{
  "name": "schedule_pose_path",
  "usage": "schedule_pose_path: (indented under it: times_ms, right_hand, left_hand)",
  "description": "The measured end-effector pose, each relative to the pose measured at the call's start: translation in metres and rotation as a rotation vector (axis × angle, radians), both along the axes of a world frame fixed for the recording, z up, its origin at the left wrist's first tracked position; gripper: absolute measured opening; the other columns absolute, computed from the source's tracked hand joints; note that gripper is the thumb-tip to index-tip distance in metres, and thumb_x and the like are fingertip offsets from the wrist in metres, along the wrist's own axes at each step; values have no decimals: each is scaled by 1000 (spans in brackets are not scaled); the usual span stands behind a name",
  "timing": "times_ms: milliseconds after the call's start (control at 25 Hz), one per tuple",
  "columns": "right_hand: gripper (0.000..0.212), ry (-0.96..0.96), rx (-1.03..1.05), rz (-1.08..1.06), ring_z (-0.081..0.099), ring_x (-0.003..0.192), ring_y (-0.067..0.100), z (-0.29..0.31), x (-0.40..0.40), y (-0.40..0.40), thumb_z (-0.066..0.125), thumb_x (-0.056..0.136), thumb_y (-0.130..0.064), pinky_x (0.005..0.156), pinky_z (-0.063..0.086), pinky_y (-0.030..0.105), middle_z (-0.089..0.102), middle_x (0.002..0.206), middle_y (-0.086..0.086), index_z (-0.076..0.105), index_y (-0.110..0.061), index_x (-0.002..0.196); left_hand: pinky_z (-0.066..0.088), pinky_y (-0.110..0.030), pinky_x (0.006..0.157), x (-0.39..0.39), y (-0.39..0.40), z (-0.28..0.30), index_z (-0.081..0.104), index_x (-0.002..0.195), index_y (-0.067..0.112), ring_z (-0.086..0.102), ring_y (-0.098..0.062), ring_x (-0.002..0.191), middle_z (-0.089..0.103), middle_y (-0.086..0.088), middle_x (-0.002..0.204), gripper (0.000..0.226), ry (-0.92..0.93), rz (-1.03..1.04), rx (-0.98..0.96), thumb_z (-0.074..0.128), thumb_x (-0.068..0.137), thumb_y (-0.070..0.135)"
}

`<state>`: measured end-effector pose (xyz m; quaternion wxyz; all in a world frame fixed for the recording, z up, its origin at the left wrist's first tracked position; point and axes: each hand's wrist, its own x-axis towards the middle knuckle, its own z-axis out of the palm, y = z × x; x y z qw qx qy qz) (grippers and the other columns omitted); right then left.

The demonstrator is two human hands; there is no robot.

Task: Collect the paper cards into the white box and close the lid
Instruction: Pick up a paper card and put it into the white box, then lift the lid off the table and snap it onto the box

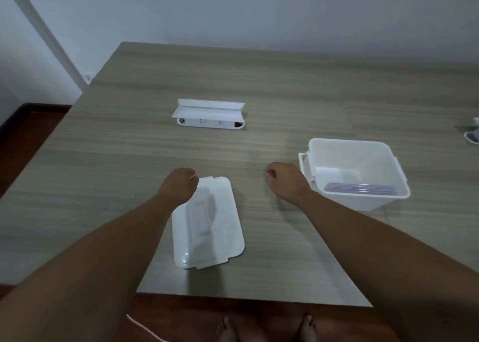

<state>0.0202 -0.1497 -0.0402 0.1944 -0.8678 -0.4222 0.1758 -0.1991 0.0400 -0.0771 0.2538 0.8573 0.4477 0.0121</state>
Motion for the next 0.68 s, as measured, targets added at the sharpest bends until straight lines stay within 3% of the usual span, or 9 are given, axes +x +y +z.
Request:
schedule_pose_path:
  times_ms: [120, 200, 320, 440, 560, 680]
  right_hand:
    - [33, 77, -78, -33, 62, 111, 26, -33, -25, 10, 51, 86, -21, 94, 50, 35, 69, 119, 6, 68, -16, 114]
    - [34, 123, -138, -68, 62, 110, 26, -54, -44, 17, 53, 85, -23, 92, 49, 34, 69, 118, 7, 66, -16, 116]
    - [29, 228, -245, -124, 63, 93, 27, -84, -73, 17, 54, 80, -22, 81, 49, 33, 68, 102, 6, 64, -15, 106]
    - [6, 282, -318, -163, 53, 74, 24, -104, -91, 9, 49, 75, -12, 65, 43, 29, 59, 87, 4, 53, -14, 79]
    - [14, 358, -334, -251, 60, 81, 26, -113, -93, 8, 50, 75, -6, 64, 42, 26, 64, 89, 5, 62, -7, 83]
    - [15, 455, -341, -319, 59, 70, 27, -110, -86, 1, 50, 77, -4, 53, 41, 24, 61, 72, 6, 60, -7, 67]
  left_hand:
    - [42, -37, 103, -36, -5, -27, 65, 122, 7, 55, -32, 121, 62, -15, 126, 34, 11, 95, 28, 49, 96, 22]
    - [46, -41, 98, -58, -8, -45, 62, 124, 8, 56, -34, 117, 59, -17, 125, 36, 21, 236, 39, 52, 94, 24]
    - [48, -38, 82, -79, -18, -69, 62, 115, 6, 61, -35, 104, 64, -16, 116, 33, 3, 491, -147, 57, 90, 26]
    - [39, -30, 69, -79, -35, -85, 62, 94, 12, 55, -22, 77, 69, -8, 97, 16, -9, 544, -282, 57, 90, 27]
    - [42, -29, 66, -68, -40, -92, 66, 90, 9, 57, -22, 73, 67, -6, 87, 14, -13, 545, -318, 54, 88, 17]
    - [59, -37, 70, -59, -40, -92, 72, 79, -3, 68, -32, 71, 72, -14, 77, 24, -1, 546, -392, 54, 83, 13]
